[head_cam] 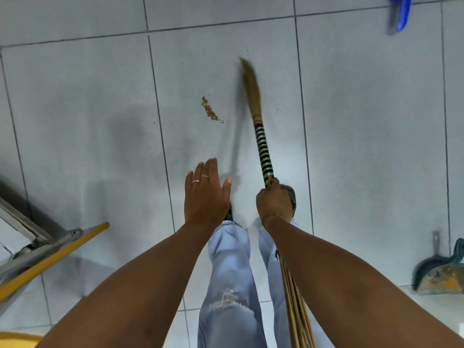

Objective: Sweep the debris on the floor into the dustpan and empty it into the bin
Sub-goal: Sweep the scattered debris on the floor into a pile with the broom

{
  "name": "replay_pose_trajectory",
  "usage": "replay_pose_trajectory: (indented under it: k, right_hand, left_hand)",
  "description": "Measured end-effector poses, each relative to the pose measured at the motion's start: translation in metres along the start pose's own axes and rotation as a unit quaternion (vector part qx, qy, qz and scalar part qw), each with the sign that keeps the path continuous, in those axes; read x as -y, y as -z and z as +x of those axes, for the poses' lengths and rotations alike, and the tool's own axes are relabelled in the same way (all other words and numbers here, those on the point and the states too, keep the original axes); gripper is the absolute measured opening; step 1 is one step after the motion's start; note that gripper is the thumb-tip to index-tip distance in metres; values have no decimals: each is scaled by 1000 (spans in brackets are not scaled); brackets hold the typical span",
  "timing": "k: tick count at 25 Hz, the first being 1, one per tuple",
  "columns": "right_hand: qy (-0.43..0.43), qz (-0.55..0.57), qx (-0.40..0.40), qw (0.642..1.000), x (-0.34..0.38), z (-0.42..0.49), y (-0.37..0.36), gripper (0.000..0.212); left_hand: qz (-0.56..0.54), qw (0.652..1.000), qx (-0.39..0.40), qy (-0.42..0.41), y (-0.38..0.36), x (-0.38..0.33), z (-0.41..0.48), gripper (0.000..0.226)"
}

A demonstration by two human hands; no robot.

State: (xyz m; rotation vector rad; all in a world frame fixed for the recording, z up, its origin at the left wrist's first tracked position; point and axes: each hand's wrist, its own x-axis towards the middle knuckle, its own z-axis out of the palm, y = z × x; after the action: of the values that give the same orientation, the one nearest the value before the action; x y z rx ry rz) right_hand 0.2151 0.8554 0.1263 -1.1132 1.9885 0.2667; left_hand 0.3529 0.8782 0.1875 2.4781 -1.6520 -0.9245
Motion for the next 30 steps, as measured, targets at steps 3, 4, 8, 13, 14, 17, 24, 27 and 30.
replay_pose_trajectory:
  k: [3, 4, 8, 13, 14, 17, 24, 27, 30]
  right_hand:
    - [-93, -22, 39, 995, -8, -8, -10, 36]
    - [-103, -48, 65, 991, -11, -13, -17, 33]
    - [-69, -96, 156, 981, -3, -29, -49, 38]
    - [-66, -87, 136, 985, 32, -19, -73, 32]
    - [-64, -86, 133, 985, 38, -15, -75, 33]
    - [-48, -86, 124, 987, 53, -5, -77, 33]
    - [-19, -90, 121, 988, 66, -2, -70, 32]
    - [6, -84, 107, 991, 59, -12, -55, 32]
    - [5, -54, 72, 996, 37, -32, -34, 33]
  left_hand:
    - [-3, 1000, -7, 3, 7, 13, 3, 53]
    - [-2, 1000, -9, 8, 9, 19, 4, 53]
    - [10, 1000, -12, 23, 11, 45, 8, 54]
    - [-1, 999, -10, 40, 9, 68, 7, 54]
    - [-4, 999, -8, 45, 9, 71, 7, 54]
    - [-10, 999, -7, 51, 10, 76, 10, 55]
    - [-12, 998, -18, 54, 16, 74, 19, 55]
    - [-8, 998, -26, 52, 18, 70, 19, 54]
    - [-4, 998, -24, 50, 18, 63, 16, 53]
